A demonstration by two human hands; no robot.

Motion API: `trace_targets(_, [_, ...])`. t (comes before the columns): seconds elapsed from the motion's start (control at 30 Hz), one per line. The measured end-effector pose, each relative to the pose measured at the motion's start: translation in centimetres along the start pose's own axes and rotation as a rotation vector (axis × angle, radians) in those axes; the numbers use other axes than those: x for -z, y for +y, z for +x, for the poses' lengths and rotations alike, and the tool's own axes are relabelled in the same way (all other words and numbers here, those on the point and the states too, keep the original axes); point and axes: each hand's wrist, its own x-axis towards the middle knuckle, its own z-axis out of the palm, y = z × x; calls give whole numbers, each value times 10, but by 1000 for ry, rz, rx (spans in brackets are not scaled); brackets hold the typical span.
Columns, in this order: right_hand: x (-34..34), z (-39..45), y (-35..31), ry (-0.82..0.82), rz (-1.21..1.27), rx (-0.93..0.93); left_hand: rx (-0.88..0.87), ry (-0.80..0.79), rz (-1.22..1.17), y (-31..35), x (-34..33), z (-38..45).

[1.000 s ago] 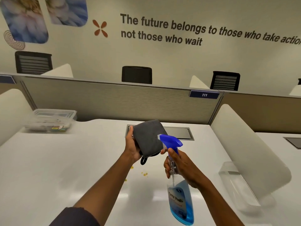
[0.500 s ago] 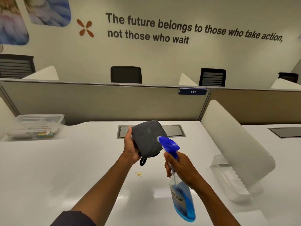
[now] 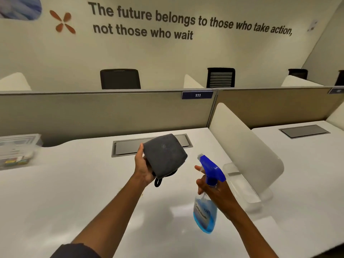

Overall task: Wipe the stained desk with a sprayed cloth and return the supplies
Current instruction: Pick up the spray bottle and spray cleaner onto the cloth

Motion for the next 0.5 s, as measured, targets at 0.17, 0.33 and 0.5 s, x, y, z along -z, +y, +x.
trace_targets(0.17, [43, -12, 34, 148, -57, -39, 34, 4, 7, -17, -6, 9])
trace_targets(0.33, [68, -25, 59, 276, -33, -139, 55, 0, 18, -30, -8, 18])
trace_targets(0.5, [88, -30, 89, 355, 47, -228, 81, -1, 49, -42, -8, 27])
